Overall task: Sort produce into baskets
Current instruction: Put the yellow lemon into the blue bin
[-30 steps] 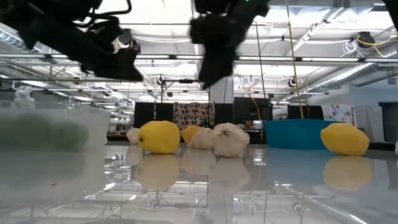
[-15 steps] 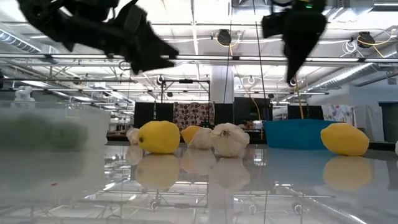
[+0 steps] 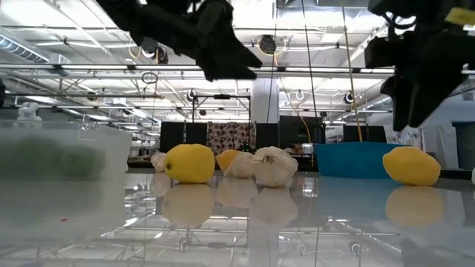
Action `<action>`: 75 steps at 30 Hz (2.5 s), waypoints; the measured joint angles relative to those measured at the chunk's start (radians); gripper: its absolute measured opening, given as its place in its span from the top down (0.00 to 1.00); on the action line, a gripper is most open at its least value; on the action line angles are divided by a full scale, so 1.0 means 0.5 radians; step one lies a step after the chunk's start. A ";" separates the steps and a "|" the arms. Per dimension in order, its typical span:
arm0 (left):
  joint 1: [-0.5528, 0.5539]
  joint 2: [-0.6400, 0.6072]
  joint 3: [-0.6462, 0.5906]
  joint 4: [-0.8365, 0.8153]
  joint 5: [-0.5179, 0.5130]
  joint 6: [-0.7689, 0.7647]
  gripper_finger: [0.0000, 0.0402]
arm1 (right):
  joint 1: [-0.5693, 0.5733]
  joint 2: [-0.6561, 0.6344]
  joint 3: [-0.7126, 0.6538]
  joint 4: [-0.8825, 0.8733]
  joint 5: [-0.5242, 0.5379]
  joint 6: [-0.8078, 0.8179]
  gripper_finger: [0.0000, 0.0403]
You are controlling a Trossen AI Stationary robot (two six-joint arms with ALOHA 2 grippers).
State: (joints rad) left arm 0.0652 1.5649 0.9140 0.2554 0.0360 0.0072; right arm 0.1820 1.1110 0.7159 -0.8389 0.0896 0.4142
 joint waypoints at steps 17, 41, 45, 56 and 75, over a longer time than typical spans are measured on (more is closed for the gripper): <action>0.118 0.129 0.002 -0.031 0.100 0.049 0.34 | 0.091 0.142 -0.077 0.444 -0.163 -0.327 0.34; 0.089 0.129 0.002 -0.307 0.145 0.102 0.34 | 0.084 0.708 -0.065 0.473 -0.138 -0.328 0.42; 0.072 0.129 0.002 -0.350 0.146 0.084 0.34 | 0.078 0.713 -0.010 0.438 -0.123 -0.343 0.51; 0.068 0.129 0.002 -0.485 0.094 0.028 0.34 | -0.047 0.713 0.516 -0.094 0.107 -0.599 0.51; 0.069 0.129 0.002 -0.549 0.033 -0.024 0.34 | -0.817 0.711 0.757 -0.325 0.411 -0.946 0.49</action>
State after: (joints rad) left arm 0.0995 1.6295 0.9150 -0.0194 0.0525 -0.0048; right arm -0.2266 1.4666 1.0946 -1.0016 0.2951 -0.0589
